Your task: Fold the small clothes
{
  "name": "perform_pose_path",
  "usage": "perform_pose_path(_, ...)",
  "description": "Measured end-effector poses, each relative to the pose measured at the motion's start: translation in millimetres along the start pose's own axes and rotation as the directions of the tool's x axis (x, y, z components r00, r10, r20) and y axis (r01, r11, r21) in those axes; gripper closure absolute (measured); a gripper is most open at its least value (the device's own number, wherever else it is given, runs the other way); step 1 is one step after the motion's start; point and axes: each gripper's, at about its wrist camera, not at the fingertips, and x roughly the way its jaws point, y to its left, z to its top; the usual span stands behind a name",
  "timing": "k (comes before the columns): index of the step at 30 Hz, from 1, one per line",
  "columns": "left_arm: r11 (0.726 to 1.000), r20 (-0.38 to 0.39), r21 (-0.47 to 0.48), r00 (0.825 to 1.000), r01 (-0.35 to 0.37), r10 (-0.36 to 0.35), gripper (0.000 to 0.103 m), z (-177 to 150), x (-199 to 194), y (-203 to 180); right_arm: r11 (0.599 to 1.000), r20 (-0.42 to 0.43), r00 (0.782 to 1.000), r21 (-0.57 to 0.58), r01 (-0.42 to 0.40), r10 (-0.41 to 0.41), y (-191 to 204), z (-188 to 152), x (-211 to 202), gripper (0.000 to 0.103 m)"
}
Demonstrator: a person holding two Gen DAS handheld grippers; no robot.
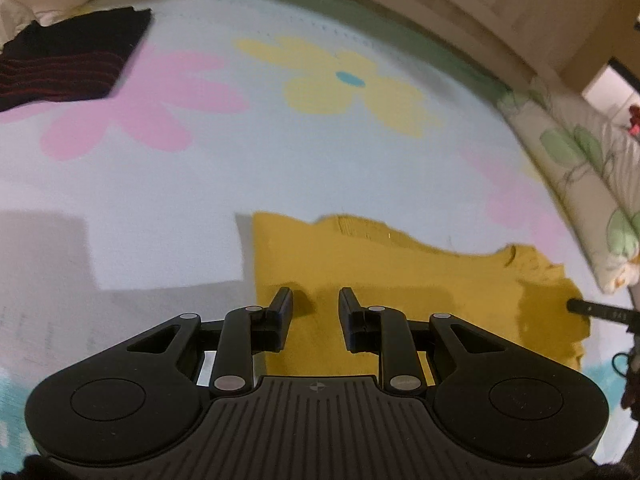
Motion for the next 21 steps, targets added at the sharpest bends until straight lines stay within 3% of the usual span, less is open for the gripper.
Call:
perform_pose_path(3,0.999,-0.023,0.037,1.0,-0.011,0.012,0.079,-3,7,-6,1.0,0.007,1.0,0.012,-0.02,0.02,-3,1,1,0.087)
perform_pose_path(6,0.995,-0.067,0.076,0.995,-0.063,0.068,0.079,-10,17,-9,1.0,0.007,1.0,0.014,0.003,-0.003,-11,-3,3,0.087)
perform_pose_path(8,0.994,-0.055,0.094,0.996,-0.063,0.068,0.079,-13,17,-9,0.999,-0.022,0.999,0.018,0.047,-0.047,-16,-10,12,0.083)
perform_pose_path(12,0.994,-0.058,0.086,0.996,-0.069,0.075,0.079,-12,16,-8,0.999,-0.005,0.999,0.032,0.04,-0.04,-25,-15,6,0.082)
perform_pose_path(14,0.994,-0.055,0.088,0.996,-0.072,0.077,0.079,-13,16,-9,0.998,0.01,0.998,0.026,0.064,-0.064,-25,-13,1,0.067)
perform_pose_path(15,0.993,-0.054,0.093,0.996,-0.073,0.078,0.079,-13,16,-9,0.998,0.013,0.998,0.031,0.063,-0.063,-27,-14,-1,0.064)
perform_pose_path(17,0.994,-0.049,0.092,0.997,-0.061,0.066,0.072,-13,13,-9,0.997,0.014,0.999,0.058,0.047,-0.048,-33,-15,-3,0.053)
perform_pose_path(19,0.996,-0.041,0.083,0.999,-0.024,0.028,0.044,-12,13,-10,0.996,0.026,1.0,0.088,0.011,-0.014,-37,-17,-4,0.041)
perform_pose_path(21,0.997,-0.022,0.082,1.0,-0.015,0.017,0.03,-10,13,-11,0.993,0.05,0.999,0.117,-0.02,0.014,-44,-15,-2,0.029)
